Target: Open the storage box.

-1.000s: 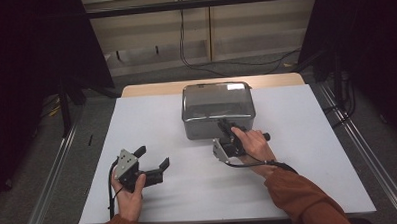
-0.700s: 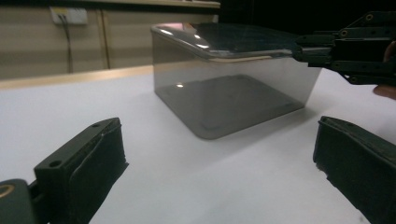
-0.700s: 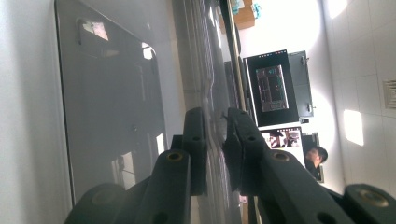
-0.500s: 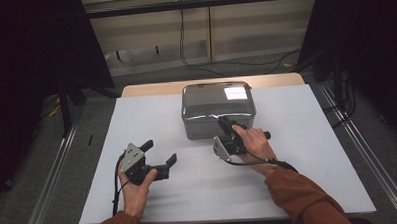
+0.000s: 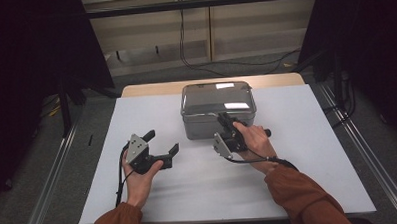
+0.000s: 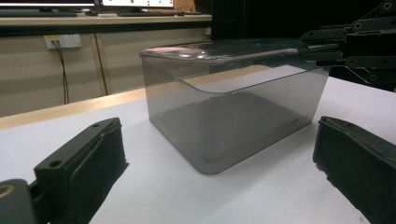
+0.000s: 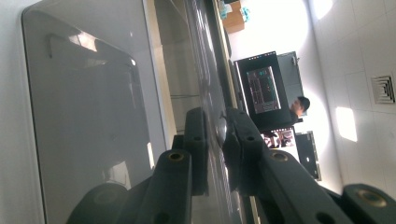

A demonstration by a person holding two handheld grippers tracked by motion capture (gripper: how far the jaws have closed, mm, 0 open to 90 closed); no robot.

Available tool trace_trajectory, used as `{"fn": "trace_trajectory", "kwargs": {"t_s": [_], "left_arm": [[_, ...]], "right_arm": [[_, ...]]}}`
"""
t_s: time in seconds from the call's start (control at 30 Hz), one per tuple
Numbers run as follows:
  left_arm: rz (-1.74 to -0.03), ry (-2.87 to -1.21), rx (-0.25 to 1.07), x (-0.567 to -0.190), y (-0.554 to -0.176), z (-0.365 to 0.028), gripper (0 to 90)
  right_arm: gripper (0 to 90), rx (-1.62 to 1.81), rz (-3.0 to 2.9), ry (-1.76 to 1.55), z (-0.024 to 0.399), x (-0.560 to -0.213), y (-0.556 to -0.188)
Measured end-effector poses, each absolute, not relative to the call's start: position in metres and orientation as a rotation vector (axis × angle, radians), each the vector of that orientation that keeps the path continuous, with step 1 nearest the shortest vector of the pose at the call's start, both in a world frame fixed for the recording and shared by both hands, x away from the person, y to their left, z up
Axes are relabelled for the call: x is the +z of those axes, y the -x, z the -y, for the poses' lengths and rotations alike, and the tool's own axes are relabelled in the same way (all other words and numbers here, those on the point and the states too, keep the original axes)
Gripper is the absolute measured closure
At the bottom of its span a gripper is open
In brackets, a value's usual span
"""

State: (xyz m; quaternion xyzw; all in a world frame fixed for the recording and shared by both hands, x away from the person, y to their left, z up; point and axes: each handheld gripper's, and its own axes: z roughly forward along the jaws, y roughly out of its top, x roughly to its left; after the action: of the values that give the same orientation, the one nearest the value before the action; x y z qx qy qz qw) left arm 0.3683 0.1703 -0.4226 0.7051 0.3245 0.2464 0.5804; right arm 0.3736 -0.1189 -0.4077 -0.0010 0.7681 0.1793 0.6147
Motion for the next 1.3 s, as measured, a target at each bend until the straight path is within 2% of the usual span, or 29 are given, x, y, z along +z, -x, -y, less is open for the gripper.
{"fn": "trace_trajectory", "kwargs": {"t_s": [0.13,0.53,1.3], "left_arm": [[-0.762,-1.67,0.549,-0.418,-0.374,-0.162,1.5],[-0.721,-1.641,0.602,-0.407,-0.399,-0.15,2.1],[-0.703,-1.645,0.619,-0.402,-0.447,-0.11,3.2]], "right_arm": [[79.2,0.415,-1.767,0.002,0.119,-0.405,-0.374],[79.5,0.445,-1.739,-0.024,0.119,-0.397,-0.377],[80.0,0.482,-1.712,-0.053,0.12,-0.382,-0.383]]}}
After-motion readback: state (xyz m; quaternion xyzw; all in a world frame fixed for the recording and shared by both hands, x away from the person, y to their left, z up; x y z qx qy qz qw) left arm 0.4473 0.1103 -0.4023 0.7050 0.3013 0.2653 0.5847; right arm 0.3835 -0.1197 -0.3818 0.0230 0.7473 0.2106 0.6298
